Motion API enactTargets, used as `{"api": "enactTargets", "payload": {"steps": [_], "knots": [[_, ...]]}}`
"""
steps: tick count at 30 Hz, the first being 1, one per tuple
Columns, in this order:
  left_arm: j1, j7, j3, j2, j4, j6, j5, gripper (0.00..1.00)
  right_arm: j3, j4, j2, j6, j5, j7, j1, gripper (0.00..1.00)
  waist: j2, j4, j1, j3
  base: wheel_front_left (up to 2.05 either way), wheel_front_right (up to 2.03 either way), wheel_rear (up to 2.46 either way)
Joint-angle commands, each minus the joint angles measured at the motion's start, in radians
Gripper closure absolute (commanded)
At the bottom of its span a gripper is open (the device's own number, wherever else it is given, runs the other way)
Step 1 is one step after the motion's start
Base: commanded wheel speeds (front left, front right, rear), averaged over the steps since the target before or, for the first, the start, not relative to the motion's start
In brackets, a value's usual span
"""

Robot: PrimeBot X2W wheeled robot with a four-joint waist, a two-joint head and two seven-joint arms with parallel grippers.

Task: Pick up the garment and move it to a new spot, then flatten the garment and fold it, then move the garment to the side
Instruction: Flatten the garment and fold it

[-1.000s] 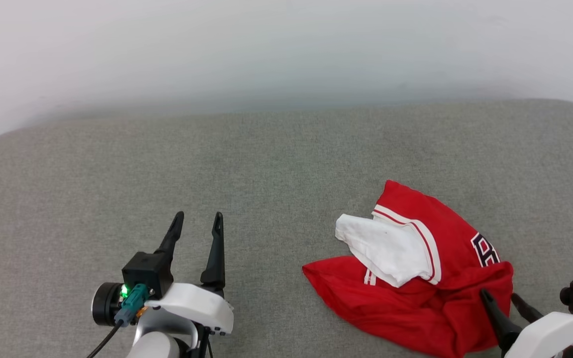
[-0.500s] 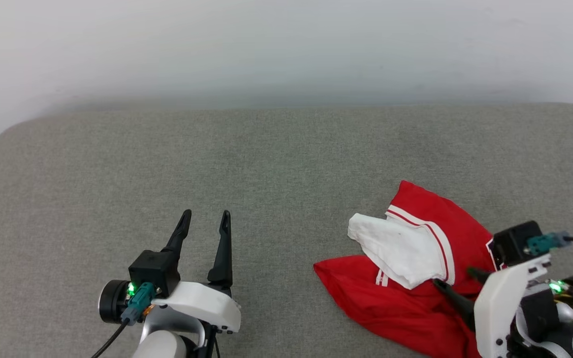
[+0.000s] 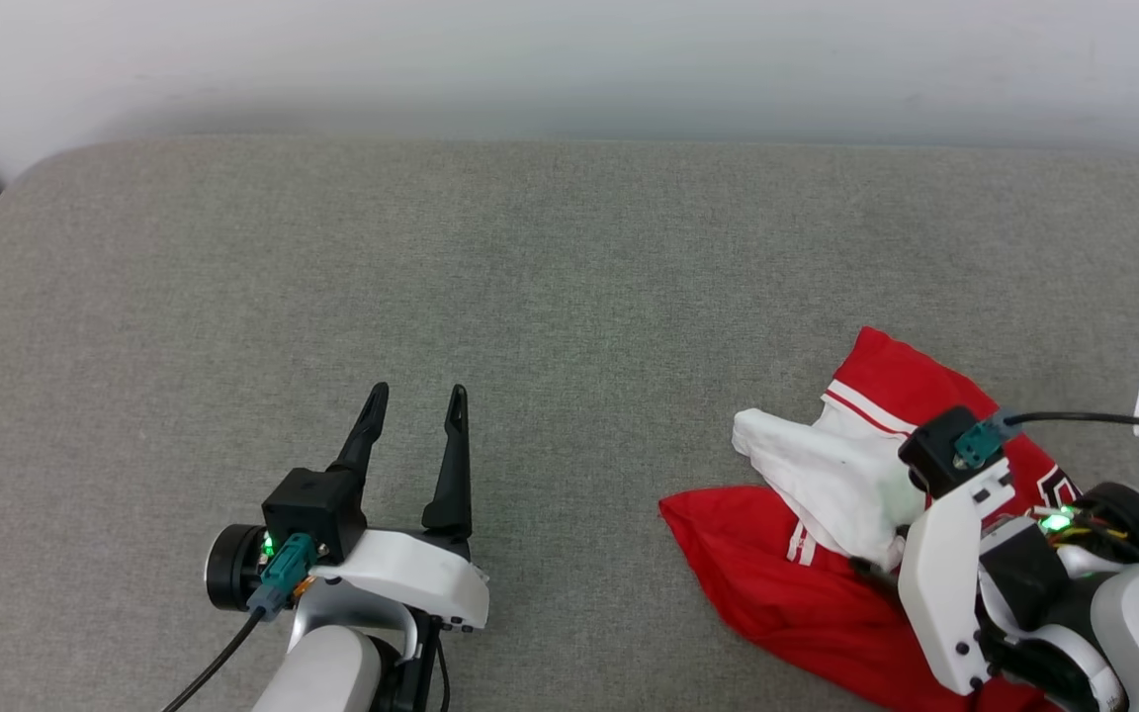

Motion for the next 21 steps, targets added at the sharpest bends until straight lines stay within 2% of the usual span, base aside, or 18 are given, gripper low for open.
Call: {"api": "enactTargets", "payload": {"steps": [1, 6, 10, 13, 21], "knots": [[-0.01, -0.007, 0.0, 0.0, 0.004, 0.002, -0.001, 0.0, 0.002, 0.002, -0.008, 0.0, 0.002, -0.012, -0.024, 1.0, -0.0001, 0.0, 0.0, 0.005, 0.0, 0.0, 0.0], [-0.011, -0.015, 0.008, 0.004, 0.012, 0.008, -0.003, 0.0, -0.017, -0.002, -0.016, 0.0, -0.006, -0.059, -0.061, 1.0, -0.0001, -0.019, 0.0, -0.001, 0.0, 0.0, 0.0], [-0.007, -0.017, 0.012, 0.01, 0.016, 0.009, -0.006, 0.0, -0.084, 0.004, 0.0, 0.0, -0.019, -0.104, -0.074, 1.0, -0.0001, -0.043, 0.0, -0.017, 0.0, 0.0, 0.0], [-0.002, -0.016, 0.01, 0.011, 0.012, 0.012, -0.005, 0.0, -0.197, 0.023, 0.029, 0.0, -0.028, -0.14, -0.068, 1.0, -0.0001, -0.06, 0.0, -0.027, 0.0, 0.0, 0.0], [0.007, -0.004, 0.006, 0.023, 0.003, 0.012, -0.012, 0.0, -0.601, 0.162, 0.15, 0.0, -0.017, -0.245, 0.051, 1.0, -0.0001, -0.085, 0.0, -0.034, 0.0, 0.0, 0.0]]}}
